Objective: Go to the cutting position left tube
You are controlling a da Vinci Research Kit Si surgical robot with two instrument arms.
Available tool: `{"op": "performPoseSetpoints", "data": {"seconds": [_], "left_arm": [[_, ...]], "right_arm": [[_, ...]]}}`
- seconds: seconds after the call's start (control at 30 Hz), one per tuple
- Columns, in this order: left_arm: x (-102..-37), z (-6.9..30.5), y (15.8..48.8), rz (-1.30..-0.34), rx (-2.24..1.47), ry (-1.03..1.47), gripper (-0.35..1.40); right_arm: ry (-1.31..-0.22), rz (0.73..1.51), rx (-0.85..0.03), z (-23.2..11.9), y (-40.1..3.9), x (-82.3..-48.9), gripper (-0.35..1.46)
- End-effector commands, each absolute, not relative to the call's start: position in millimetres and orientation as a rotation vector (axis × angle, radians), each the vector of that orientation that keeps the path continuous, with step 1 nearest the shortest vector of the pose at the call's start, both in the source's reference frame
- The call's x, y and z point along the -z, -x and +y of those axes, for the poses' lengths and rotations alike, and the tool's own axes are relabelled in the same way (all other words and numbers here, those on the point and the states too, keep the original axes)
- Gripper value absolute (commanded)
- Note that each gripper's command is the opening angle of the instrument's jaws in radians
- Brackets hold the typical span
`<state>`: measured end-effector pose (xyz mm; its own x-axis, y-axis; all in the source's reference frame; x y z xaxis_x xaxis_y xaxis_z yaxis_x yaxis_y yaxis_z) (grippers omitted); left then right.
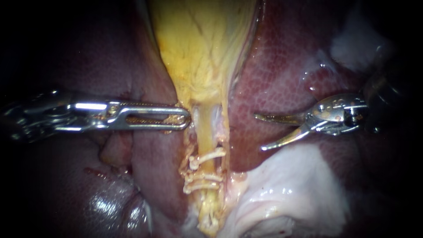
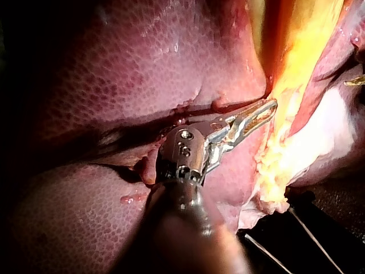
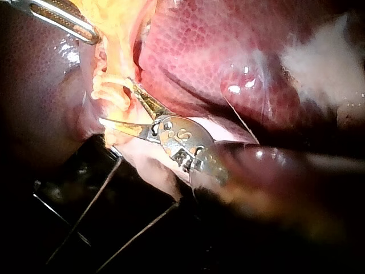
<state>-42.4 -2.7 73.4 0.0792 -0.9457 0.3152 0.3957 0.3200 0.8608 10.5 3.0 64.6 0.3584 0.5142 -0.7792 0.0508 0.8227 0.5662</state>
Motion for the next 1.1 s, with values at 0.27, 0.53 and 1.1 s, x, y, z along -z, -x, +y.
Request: {"op": "performPoseSetpoints", "data": {"seconds": [0.27,0.53,1.1], "left_arm": [[-71.4,-1.0,40.3,-1.030,1.133,-0.689,-0.35],[-67.2,1.4,35.7,-1.065,1.168,-0.660,-0.35],[-66.7,1.5,34.5,-1.069,1.170,-0.653,-0.35]], "right_arm": [[-0.552,1.181,-0.319,2.7,-10.7,-65.1,1.43],[-0.567,1.191,-0.300,1.7,-11.7,-66.4,1.43],[-0.697,1.098,-0.259,-5.6,-16.9,-75.9,1.43]]}}
